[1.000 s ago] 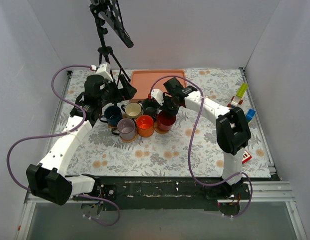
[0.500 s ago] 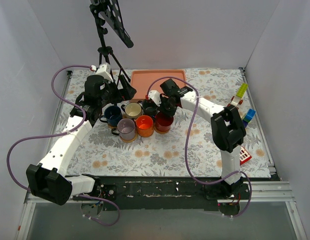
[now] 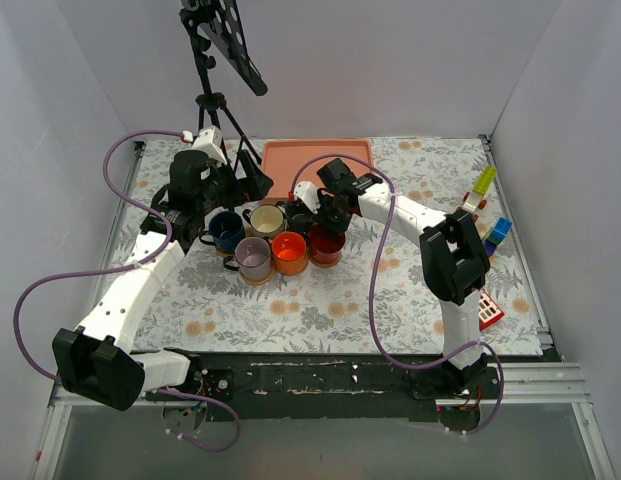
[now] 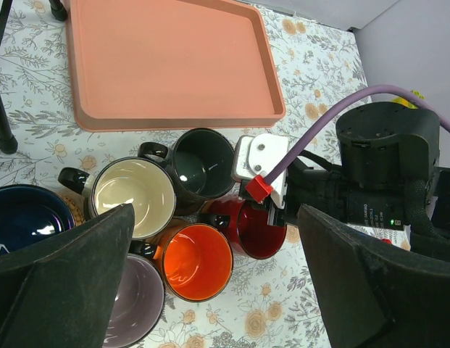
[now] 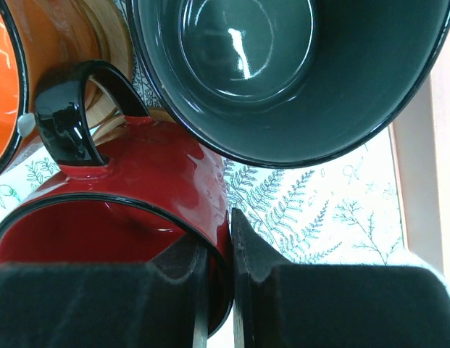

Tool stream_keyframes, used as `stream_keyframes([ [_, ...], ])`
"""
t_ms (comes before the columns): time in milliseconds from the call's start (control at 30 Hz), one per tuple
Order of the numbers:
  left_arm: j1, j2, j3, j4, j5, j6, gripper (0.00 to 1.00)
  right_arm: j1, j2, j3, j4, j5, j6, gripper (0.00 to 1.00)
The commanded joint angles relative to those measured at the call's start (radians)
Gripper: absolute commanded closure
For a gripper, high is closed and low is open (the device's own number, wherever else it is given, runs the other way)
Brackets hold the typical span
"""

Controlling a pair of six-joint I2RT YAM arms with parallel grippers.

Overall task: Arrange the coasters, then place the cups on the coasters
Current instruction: Place the cup on the coaster.

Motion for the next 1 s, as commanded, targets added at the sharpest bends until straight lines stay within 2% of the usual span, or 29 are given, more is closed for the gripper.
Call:
stream_keyframes([
  [0,0.006,-0.034,-0.001,-0.006,-0.017,0.019,0.04,0.009,0.001,0.061,0.010,0.000,0.014,0.99],
  [500,0.008,-0.035,-0.004,-0.006,-0.015,0.016,0.04,0.016,0.010,0.061,0.005,0.055,0.016,0.98],
  [700,0.008,-0.034,-0.005,-0.005,-0.014,0.015,0.04,0.017,0.018,0.066,-0.006,0.063,0.022,0.81],
  [967,0.006,-0.038,-0.008,-0.003,-0.014,0.013,0.04,0.017,0.018,0.072,0.002,0.083,0.030,0.68],
])
